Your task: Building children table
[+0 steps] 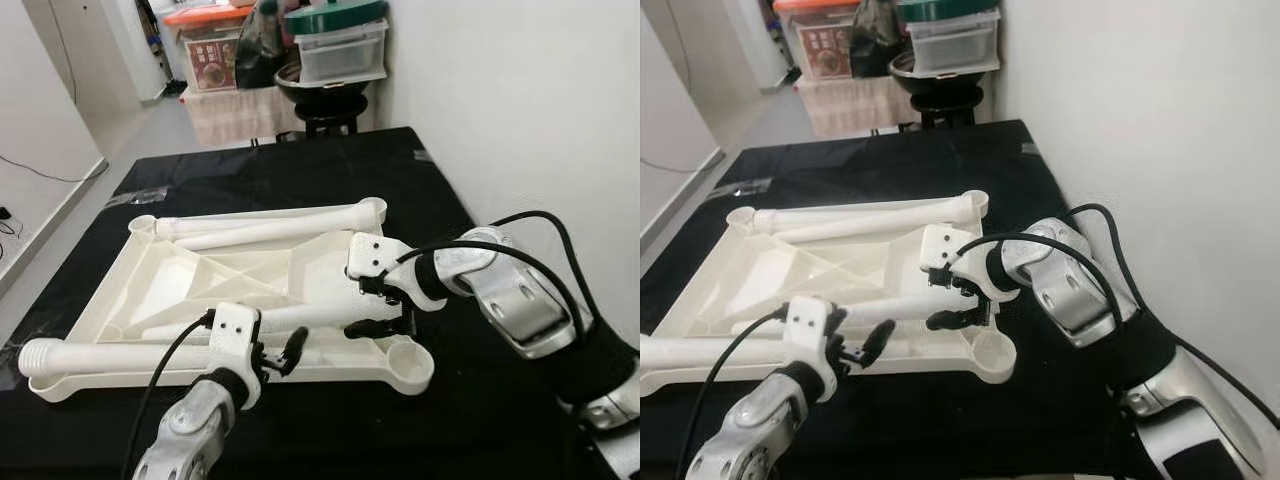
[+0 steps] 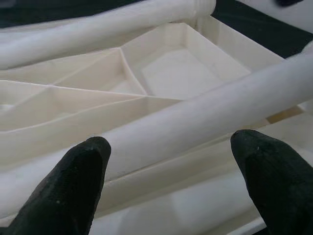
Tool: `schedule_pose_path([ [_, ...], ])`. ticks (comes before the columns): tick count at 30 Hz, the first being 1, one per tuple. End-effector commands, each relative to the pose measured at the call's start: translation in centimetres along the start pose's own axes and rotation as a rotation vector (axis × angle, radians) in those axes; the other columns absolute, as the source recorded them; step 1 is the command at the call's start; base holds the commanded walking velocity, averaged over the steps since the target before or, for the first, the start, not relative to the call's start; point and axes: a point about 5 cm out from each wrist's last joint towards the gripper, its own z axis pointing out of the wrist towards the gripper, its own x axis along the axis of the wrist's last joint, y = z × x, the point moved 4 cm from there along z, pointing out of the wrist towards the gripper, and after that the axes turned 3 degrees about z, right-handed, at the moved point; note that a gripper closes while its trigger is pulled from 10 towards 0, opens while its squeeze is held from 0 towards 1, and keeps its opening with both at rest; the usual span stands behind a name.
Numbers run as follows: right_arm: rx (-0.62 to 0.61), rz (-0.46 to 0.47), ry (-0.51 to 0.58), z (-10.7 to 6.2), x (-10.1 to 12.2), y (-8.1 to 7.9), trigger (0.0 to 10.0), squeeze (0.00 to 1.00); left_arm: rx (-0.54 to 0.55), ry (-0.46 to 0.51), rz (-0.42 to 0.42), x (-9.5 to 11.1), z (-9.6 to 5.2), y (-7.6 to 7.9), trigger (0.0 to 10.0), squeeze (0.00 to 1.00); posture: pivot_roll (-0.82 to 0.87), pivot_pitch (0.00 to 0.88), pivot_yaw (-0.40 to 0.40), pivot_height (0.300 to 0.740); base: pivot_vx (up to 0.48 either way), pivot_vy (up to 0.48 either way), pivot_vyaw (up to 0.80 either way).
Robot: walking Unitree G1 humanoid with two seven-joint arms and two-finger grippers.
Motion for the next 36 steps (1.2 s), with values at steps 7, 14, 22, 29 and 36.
schedule_pose_path([
  [7,0.069,-0.019,-0.087,0.6,-0.1,-0.8,10.0,0.00,-0.033,-0.047,0.013,-0.5,-0.7,0.3,10.0,0.00,-0.06,0.048,0.061,0.740,0.000,0.000,0.00],
  [14,0.066,0.040,-0.211,0.7,-1.8,-0.1,10.0,0.00,-0.170,-0.084,-0.046,-0.8,-1.0,2.9,10.0,0.00,-0.07,0.043,0.061,0.740,0.000,0.000,0.00],
  [22,0.095,0.158,-0.358,1.2,-4.1,0.6,10.0,0.00,-0.285,-0.155,-0.129,-2.0,-1.3,4.8,10.0,0.00,-0.09,0.046,0.049,0.740,0.000,0.000,0.00],
  [29,0.077,0.227,-0.379,3.0,-4.4,0.7,10.0,0.00,-0.288,-0.159,-0.131,-1.9,-1.3,4.8,10.0,0.00,-0.09,0.051,0.048,0.740,0.000,0.000,0.00],
  [36,0.030,0.221,-0.427,3.8,-5.0,1.3,0.0,0.00,-0.293,-0.162,-0.129,-1.7,-1.4,4.9,10.0,0.00,-0.09,0.058,0.044,0.740,0.000,0.000,0.00],
])
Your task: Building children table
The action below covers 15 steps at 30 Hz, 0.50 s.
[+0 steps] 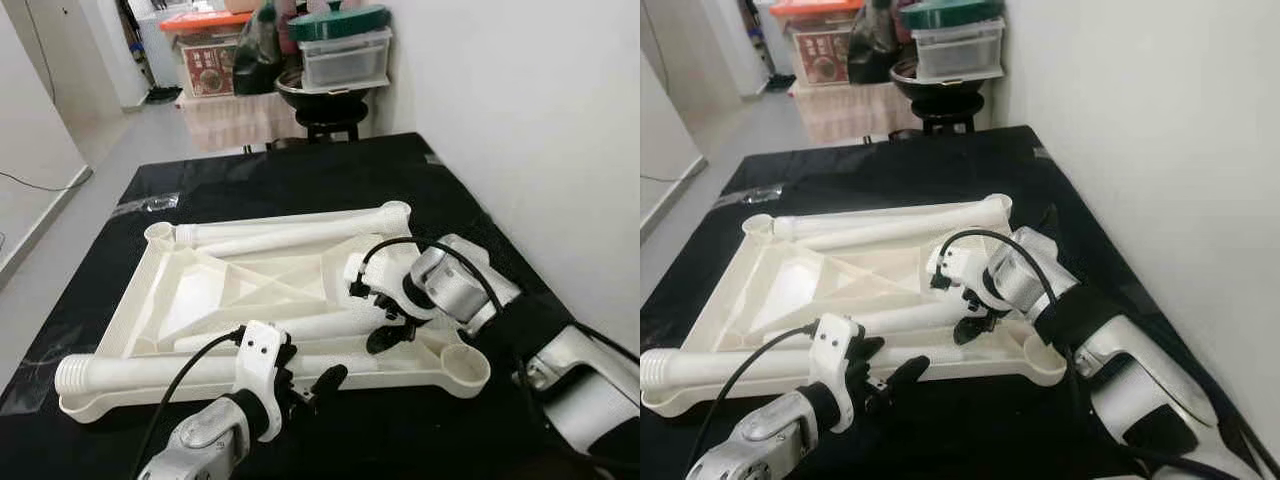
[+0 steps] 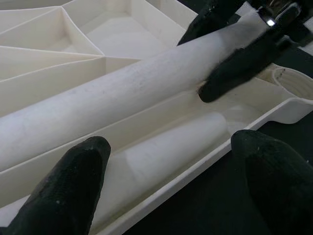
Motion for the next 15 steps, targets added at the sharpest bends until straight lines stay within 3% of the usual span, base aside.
schedule_pose_path([
  [1,-0.047,-0.035,-0.037,0.1,0.3,0.4,0.0,0.00,-0.014,-0.047,-0.023,-0.9,-0.1,0.3,10.0,0.00,-0.09,0.058,0.044,0.740,0.000,0.000,0.00],
  [9,-0.100,-0.068,-0.072,-0.5,-0.3,1.4,0.0,0.00,-0.021,-0.048,-0.013,-0.7,-0.1,0.4,10.0,0.00,-0.09,0.063,0.041,0.740,0.000,0.000,0.00],
  [15,-0.106,-0.044,0.037,-2.2,1.3,2.0,0.0,0.00,-0.014,-0.027,0.022,0.1,0.0,0.0,10.0,0.00,-0.09,0.060,0.043,0.740,0.000,0.000,0.00],
])
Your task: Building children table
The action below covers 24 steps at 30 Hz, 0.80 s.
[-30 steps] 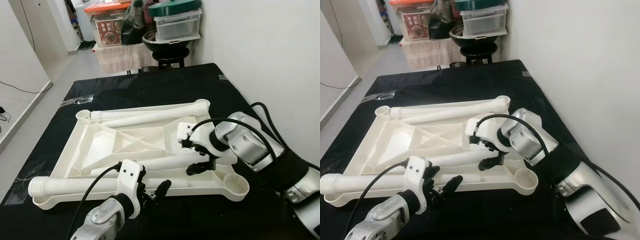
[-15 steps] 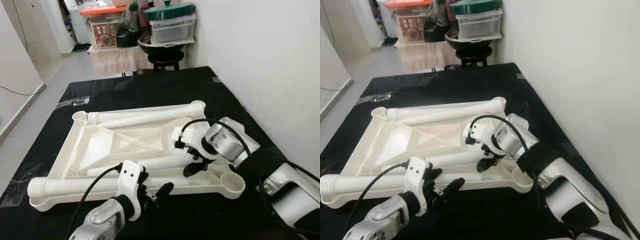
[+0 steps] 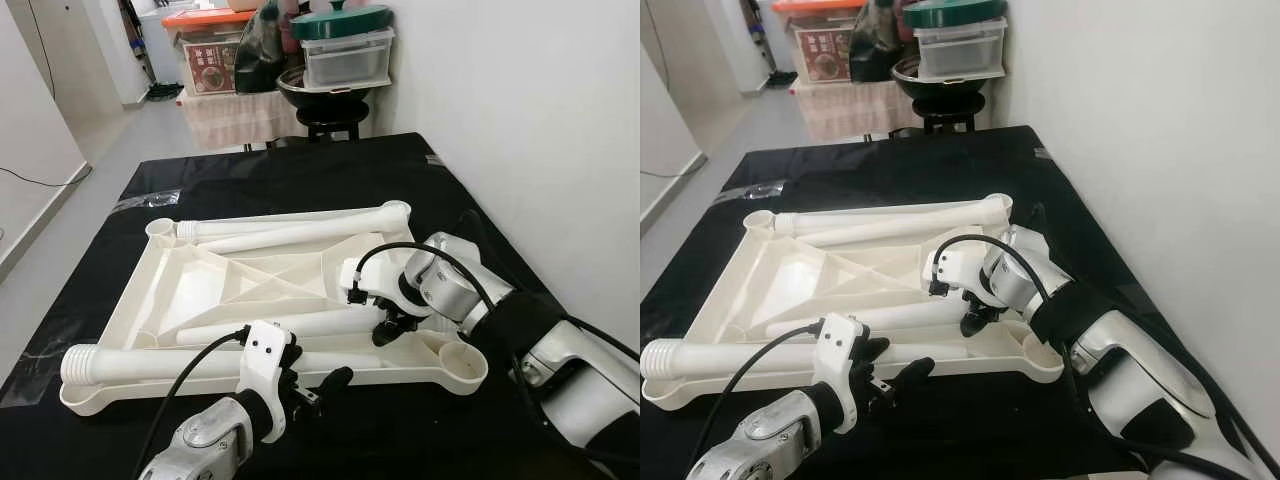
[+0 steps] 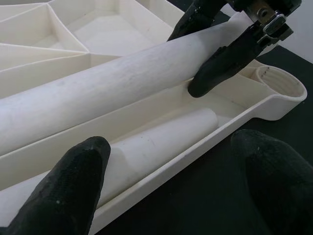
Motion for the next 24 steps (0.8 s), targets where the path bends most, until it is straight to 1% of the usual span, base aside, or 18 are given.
schedule_pose_path([
  [1,-0.071,0.059,0.111,-2.8,1.2,2.0,0.0,0.00,0.016,-0.011,0.012,0.2,-0.1,-0.7,10.0,0.00,-0.09,0.059,0.044,0.740,0.000,0.000,0.00],
  [3,-0.071,0.059,0.111,-2.8,1.2,2.0,0.0,0.00,0.016,-0.011,0.012,0.2,-0.1,-0.7,10.0,0.00,-0.09,0.059,0.044,0.740,0.000,0.000,0.00],
  [4,-0.067,0.059,0.153,-3.6,1.5,2.2,0.0,0.00,0.024,-0.001,0.014,0.5,-0.1,-0.9,10.0,0.00,-0.09,0.059,0.044,0.740,0.000,0.000,0.00],
  [5,-0.067,0.059,0.153,-3.6,1.5,2.2,0.0,0.00,0.024,-0.001,0.014,0.5,-0.1,-0.9,10.0,0.00,-0.09,0.059,0.044,0.740,0.000,0.000,0.00],
  [6,-0.064,0.061,0.196,-4.5,1.7,2.5,0.0,0.00,0.030,0.012,0.015,1.0,-0.1,-1.2,10.0,0.00,-0.08,0.058,0.044,0.740,0.000,0.000,0.00],
  [7,-0.064,0.061,0.196,-4.5,1.7,2.5,0.0,0.00,0.030,0.012,0.015,1.0,-0.1,-1.2,10.0,0.00,-0.08,0.058,0.044,0.740,0.000,0.000,0.00],
  [8,-0.060,0.070,0.247,-5.5,1.9,2.8,0.0,0.00,0.032,0.026,0.018,1.5,-0.1,-1.3,10.0,0.00,-0.08,0.056,0.047,0.740,0.000,0.000,0.00],
  [9,-0.060,0.070,0.247,-5.5,1.9,2.8,0.0,0.00,0.032,0.026,0.018,1.5,-0.1,-1.3,10.0,0.00,-0.08,0.056,0.047,0.740,0.000,0.000,0.00],
  [10,-0.062,0.083,0.298,-6.5,2.0,3.1,0.0,0.00,0.031,0.041,0.021,2.0,0.0,-1.4,10.0,0.00,-0.08,0.057,0.049,0.740,0.000,0.000,0.00],
  [11,-0.062,0.083,0.298,-6.5,2.0,3.1,0.0,0.00,0.031,0.041,0.021,2.0,0.0,-1.4,10.0,0.00,-0.08,0.057,0.049,0.740,0.000,0.000,0.00],
  [12,-0.079,0.121,0.353,-7.6,1.7,3.9,0.0,0.00,0.028,0.067,0.023,2.8,0.1,-1.6,10.0,0.00,-0.08,0.056,0.054,0.740,0.000,0.000,0.00],
  [15,-0.090,0.161,0.388,-7.8,1.5,4.2,0.0,0.00,0.025,0.094,0.022,3.5,0.2,-1.6,10.0,0.00,-0.08,0.056,0.054,0.740,0.000,0.000,0.00],
  [17,-0.083,0.196,0.498,-8.1,2.0,4.1,0.0,0.00,0.019,0.157,-0.003,5.1,0.3,-1.7,10.0,0.00,-0.08,0.056,0.057,0.740,0.000,0.000,0.00],
  [19,-0.083,0.196,0.498,-8.1,2.0,4.1,0.0,0.00,0.019,0.157,-0.003,5.1,0.3,-1.7,10.0,0.00,-0.08,0.056,0.057,0.740,0.000,0.000,0.00],
  [20,-0.077,0.212,0.542,-8.2,2.3,4.0,0.0,0.00,0.016,0.184,-0.018,5.8,0.3,-1.8,10.0,0.00,-0.08,0.056,0.057,0.740,0.000,0.000,0.00],
  [21,-0.071,0.239,0.632,-8.6,2.9,3.9,0.0,0.00,0.014,0.239,-0.038,7.2,0.3,-2.0,10.0,0.00,-0.08,0.057,0.058,0.740,0.000,0.000,0.00],
  [22,-0.072,0.273,0.729,-8.9,3.5,3.8,0.0,0.00,0.017,0.319,-0.074,9.2,0.1,-2.4,10.0,0.00,-0.07,0.057,0.060,0.740,0.000,0.000,0.00],
  [24,-0.072,0.273,0.729,-8.9,3.5,3.8,0.0,0.00,0.017,0.319,-0.074,9.2,0.1,-2.4,10.0,0.00,-0.07,0.057,0.060,0.740,0.000,0.000,0.00],
])
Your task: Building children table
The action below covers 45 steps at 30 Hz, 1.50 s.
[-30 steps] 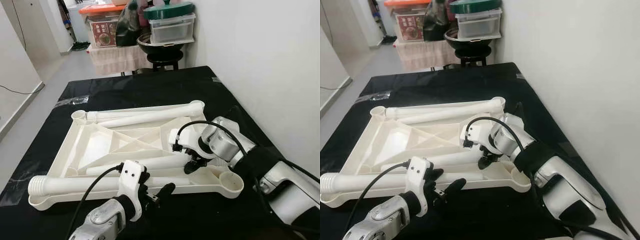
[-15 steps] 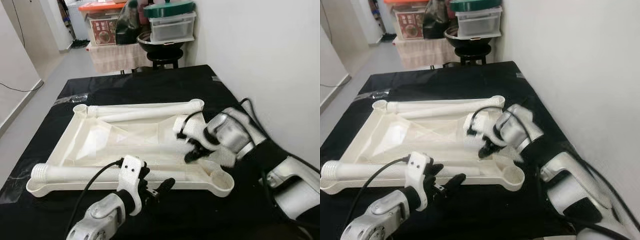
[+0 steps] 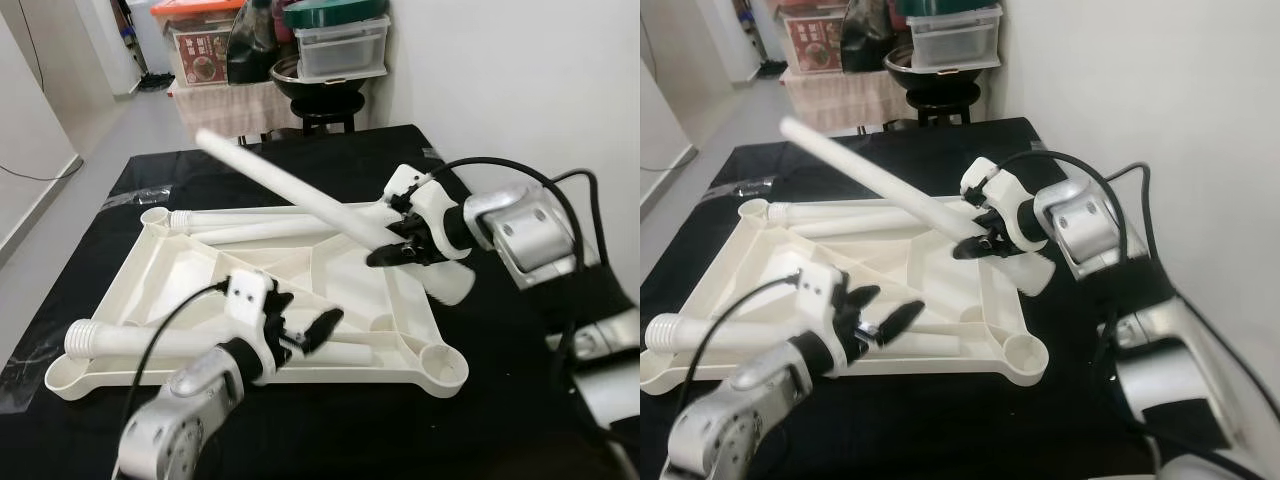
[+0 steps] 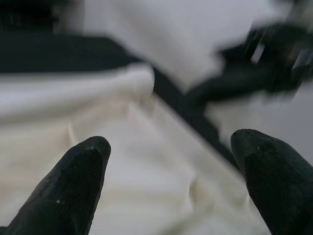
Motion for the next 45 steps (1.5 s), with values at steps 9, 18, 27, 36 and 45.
schedule_pose_path([
  [9,-0.001,0.142,0.356,-0.1,2.0,-1.8,1.0,0.00,-0.001,0.339,-0.079,9.0,-0.7,-2.3,10.0,1.00,-0.07,0.060,0.080,0.740,0.000,0.000,0.00],
  [18,0.128,0.063,0.407,0.4,1.7,-6.2,10.0,0.00,0.053,0.400,-0.126,11.5,-0.1,-5.1,10.0,0.00,-0.09,0.049,0.092,0.740,0.000,0.000,0.00],
  [27,0.149,-0.074,0.378,1.5,1.1,-8.6,10.0,0.00,-0.037,0.398,-0.229,12.5,1.3,-4.8,10.0,0.00,-0.09,0.036,0.099,0.740,0.000,0.000,0.00],
  [36,0.137,-0.113,0.366,2.2,1.1,-9.1,10.0,0.00,-0.202,0.361,-0.237,11.9,1.8,-2.0,10.0,0.00,-0.10,0.028,0.099,0.740,0.000,0.000,0.00],
  [45,0.044,-0.110,0.422,2.1,2.1,-7.6,10.0,0.00,-0.235,0.403,-0.248,13.2,1.5,-1.7,0.0,0.00,-0.11,0.033,0.088,0.740,0.000,0.000,0.00],
])
